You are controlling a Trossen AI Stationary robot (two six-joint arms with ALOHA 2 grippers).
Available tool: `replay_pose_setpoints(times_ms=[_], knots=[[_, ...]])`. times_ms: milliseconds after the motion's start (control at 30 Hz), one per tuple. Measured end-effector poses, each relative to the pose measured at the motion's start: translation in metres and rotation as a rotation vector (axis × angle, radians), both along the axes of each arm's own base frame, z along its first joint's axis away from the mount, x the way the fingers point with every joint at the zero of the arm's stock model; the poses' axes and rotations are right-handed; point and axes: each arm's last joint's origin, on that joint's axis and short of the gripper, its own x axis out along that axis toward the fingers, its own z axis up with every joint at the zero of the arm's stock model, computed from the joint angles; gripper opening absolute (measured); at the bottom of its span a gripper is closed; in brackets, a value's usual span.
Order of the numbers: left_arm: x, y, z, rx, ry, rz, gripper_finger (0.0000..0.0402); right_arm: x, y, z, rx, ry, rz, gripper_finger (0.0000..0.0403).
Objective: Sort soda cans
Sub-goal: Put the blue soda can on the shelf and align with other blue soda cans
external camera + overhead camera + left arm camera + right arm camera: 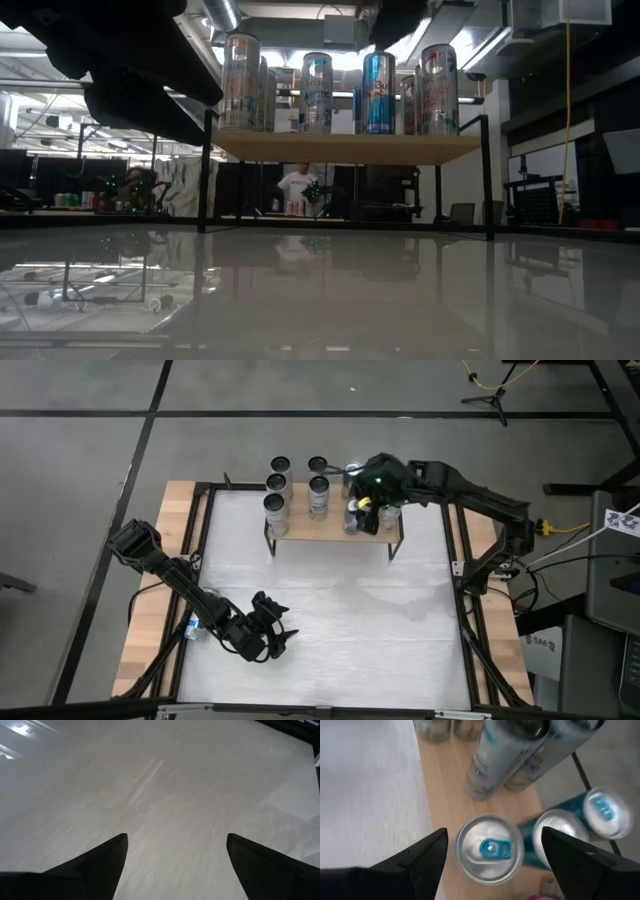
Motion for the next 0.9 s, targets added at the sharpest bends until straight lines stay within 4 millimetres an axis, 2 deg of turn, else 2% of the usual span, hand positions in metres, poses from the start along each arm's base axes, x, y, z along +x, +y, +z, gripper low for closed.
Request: replay_pose_setpoints(times_ms=[167, 567, 900], knots=[[0.0, 0.0, 0.0, 0.0, 0.0, 0.0, 0.0334, -0.0019, 0.0005, 0.0123, -0.011, -0.044, 0.0, 0.0317], [0.0001, 0.0001, 0.0, 0.0, 0.0, 0.0, 0.0334, -0.0009, 0.0041, 0.0124, 0.063, -0.061, 0.103, 0.0317], [0.0, 0.0, 0.0, 0.0, 0.0, 0.0, 0.0334, -0.0033, 0.0043, 0.0101, -0.05, 0.02, 0.255, 0.0317]])
